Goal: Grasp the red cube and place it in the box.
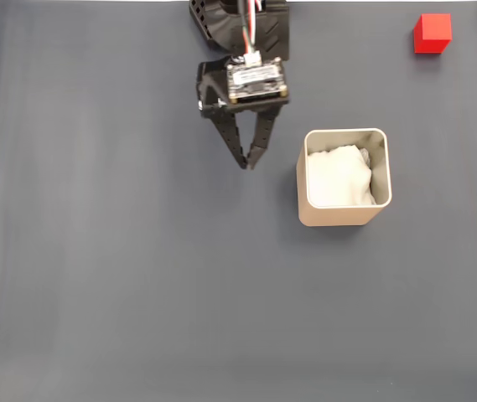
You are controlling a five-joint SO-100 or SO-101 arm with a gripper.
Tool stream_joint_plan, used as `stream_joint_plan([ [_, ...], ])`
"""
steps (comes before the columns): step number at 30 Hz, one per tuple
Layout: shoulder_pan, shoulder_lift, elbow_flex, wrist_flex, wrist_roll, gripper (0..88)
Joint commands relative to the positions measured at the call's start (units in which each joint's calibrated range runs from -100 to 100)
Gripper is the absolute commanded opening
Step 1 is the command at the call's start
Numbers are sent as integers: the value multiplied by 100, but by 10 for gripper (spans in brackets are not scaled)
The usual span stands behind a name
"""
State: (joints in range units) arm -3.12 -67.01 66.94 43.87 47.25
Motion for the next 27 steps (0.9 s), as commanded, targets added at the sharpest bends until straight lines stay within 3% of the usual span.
stream_joint_plan([
  [1, -196, 310, -787, 0, 127, 2],
  [13, -1431, 985, -2291, 870, 537, 2],
  [27, -3724, 1201, -3093, 2142, 806, 8],
])
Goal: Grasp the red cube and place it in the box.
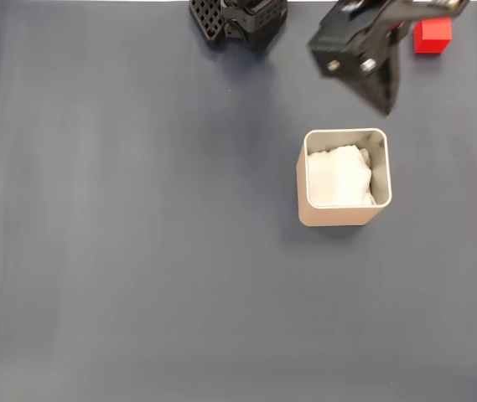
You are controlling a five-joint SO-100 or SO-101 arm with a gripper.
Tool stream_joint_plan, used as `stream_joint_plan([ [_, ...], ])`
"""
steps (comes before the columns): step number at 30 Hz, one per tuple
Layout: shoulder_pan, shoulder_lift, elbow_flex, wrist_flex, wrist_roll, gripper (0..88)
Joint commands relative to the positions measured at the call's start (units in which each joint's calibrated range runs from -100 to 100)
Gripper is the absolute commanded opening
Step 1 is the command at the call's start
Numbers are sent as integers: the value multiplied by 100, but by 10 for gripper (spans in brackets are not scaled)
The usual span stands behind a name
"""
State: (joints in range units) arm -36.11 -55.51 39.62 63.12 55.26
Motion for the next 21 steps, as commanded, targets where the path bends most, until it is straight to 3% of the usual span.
stream_joint_plan([
  [1, -602, 59, -397, 290, -24, 8],
  [9, -1852, 224, -707, 947, -376, 14],
  [21, -3052, 509, -890, 1201, -938, 61],
])
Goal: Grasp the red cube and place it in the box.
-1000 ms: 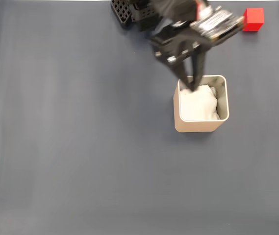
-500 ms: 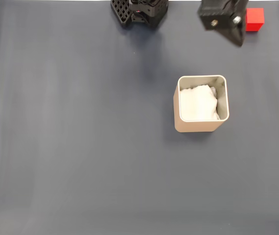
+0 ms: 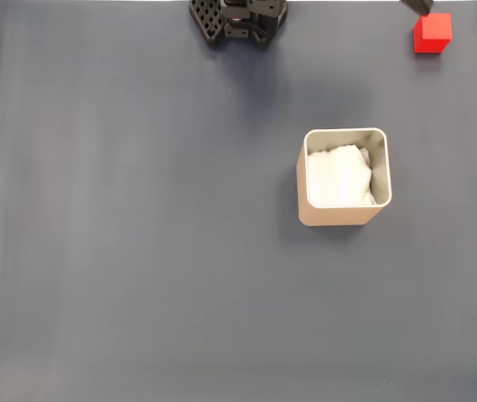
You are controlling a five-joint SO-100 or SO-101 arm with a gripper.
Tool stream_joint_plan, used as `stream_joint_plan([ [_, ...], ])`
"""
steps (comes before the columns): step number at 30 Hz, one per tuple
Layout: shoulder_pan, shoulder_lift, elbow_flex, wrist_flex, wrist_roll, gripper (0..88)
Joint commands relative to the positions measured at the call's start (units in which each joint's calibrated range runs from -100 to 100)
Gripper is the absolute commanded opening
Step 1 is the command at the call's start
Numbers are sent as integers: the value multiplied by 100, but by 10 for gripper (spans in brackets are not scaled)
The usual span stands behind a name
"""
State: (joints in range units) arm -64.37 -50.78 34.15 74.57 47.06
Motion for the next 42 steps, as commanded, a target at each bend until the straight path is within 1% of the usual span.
stream_joint_plan([
  [1, -297, 80, -380, 56, -156, 65],
  [7, -510, 504, -544, 72, -215, 95],
  [15, -581, 1041, -516, 40, -205, 192],
  [18, -566, 1145, -480, 23, -68, 224],
  [21, -524, 1179, -389, 23, 166, 246],
  [29, -219, 1352, -243, -133, 630, 284],
  [35, 122, 1491, -170, -379, 923, 293],
  [42, 484, 1551, 185, -806, 1094, 295],
])
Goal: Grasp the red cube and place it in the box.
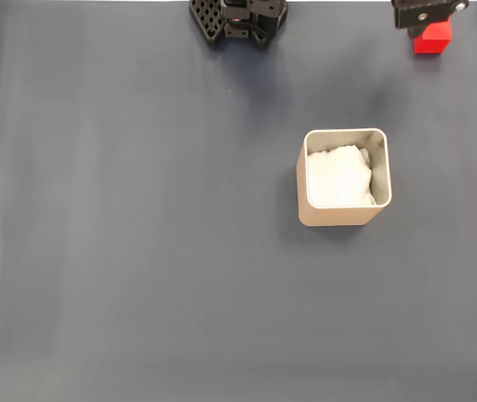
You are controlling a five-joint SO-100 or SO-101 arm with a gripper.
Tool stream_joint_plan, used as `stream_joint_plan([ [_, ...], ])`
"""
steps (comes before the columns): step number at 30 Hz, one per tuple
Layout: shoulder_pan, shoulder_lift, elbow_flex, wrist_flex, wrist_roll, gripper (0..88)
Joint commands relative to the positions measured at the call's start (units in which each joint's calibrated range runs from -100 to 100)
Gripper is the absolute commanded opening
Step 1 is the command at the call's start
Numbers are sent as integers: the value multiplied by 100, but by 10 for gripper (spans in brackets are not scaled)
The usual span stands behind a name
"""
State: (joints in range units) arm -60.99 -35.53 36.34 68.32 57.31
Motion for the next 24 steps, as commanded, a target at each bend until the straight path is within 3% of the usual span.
stream_joint_plan([
  [1, 182, 53, -15, -229, 93, 295],
  [16, 217, 503, -179, -640, 269, 328],
  [24, 146, 1307, -1036, -8, -15, 328],
])
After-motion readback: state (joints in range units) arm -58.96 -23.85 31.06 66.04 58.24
